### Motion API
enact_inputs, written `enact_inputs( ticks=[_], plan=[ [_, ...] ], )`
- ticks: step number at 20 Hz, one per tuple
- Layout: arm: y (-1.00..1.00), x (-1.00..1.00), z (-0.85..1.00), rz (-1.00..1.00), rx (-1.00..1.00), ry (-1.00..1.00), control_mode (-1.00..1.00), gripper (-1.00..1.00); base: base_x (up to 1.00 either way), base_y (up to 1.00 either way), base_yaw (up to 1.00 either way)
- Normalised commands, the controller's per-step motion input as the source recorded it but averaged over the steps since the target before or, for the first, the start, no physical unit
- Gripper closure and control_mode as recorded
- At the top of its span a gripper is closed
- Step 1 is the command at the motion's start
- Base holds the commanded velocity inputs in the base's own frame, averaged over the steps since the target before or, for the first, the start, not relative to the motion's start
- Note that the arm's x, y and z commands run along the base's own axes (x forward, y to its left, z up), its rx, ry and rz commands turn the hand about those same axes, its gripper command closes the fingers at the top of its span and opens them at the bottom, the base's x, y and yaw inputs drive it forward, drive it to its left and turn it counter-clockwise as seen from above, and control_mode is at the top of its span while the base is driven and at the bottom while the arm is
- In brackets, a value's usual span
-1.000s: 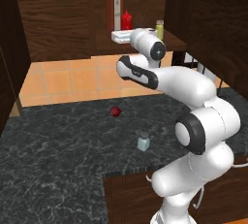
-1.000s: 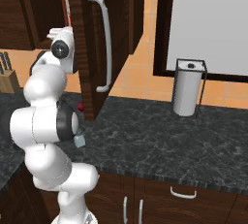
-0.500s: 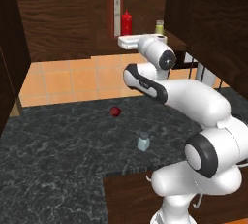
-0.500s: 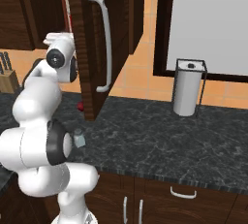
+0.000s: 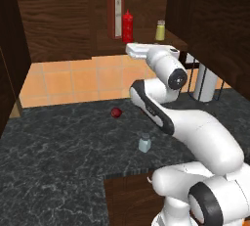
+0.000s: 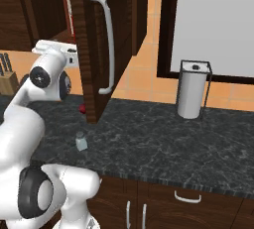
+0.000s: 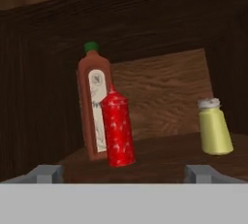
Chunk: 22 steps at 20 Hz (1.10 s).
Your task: Put the shaker and condiment bottle from the counter next to their counterparts in the cabinet.
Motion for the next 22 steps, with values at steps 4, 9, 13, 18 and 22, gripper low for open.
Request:
enact_inputs(
  ticks=[4,9,13,18,22],
  plan=[
    [0.08,-0.96,0.02,-0.11,0.1,0.0,-1.0,-1.0,0.0,0.0,0.0],
    [0.01,-0.9,-0.07,-0.24,0.06,0.0,-1.0,-1.0,0.0,0.0,0.0],
    [0.12,-0.79,-0.27,-0.28,0.01,0.03,-1.0,-1.0,0.0,0.0,0.0],
    [0.09,-0.69,-0.65,-0.28,0.0,0.0,-1.0,-1.0,0.0,0.0,0.0],
    [0.0,-0.46,-0.65,-0.13,0.0,0.04,-1.0,-1.0,0.0,0.0,0.0]
  ],
)
